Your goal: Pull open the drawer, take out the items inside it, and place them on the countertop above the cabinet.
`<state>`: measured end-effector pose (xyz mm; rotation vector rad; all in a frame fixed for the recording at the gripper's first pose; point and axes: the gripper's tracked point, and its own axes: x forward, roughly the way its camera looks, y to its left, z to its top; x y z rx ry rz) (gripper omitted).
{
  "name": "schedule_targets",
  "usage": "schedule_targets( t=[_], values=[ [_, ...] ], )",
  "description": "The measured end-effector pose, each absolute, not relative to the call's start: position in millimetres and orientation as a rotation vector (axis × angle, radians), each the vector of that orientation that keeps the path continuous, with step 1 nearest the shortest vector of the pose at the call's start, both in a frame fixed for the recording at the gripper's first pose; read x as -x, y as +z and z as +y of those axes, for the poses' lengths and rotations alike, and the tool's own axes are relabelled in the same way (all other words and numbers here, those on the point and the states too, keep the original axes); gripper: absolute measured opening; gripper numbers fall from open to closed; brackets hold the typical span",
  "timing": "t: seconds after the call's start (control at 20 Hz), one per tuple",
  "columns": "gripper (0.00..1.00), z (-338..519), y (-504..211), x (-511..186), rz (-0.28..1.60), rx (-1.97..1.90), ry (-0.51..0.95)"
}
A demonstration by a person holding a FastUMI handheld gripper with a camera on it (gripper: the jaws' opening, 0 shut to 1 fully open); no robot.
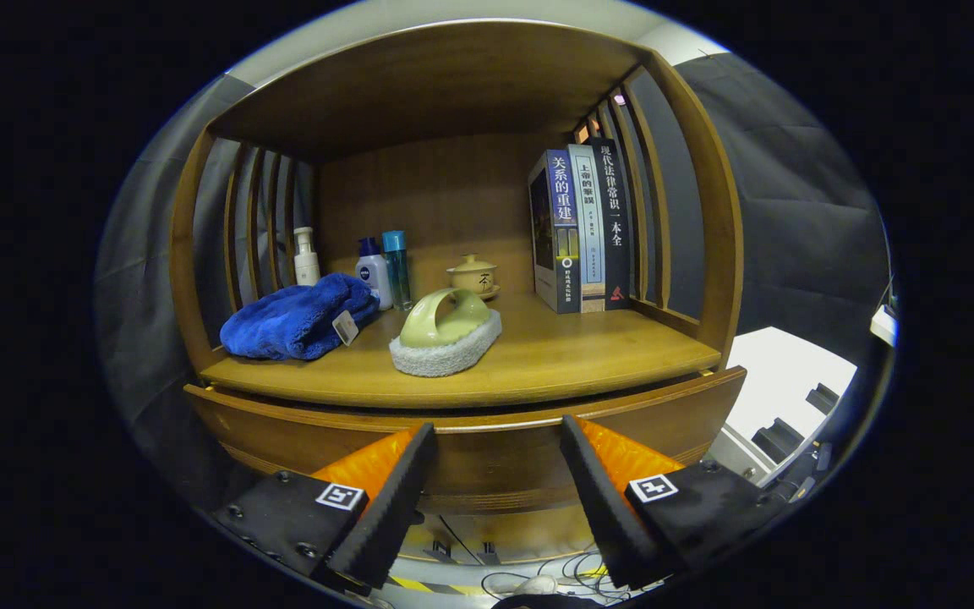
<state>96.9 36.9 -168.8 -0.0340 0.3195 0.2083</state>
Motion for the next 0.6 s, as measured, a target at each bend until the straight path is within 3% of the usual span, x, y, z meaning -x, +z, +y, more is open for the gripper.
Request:
schedule_targets(
  t=[0.6],
  values=[
    [0.98,34.2,-166.8,-106.0,0.328,0.044,0.171]
  ],
)
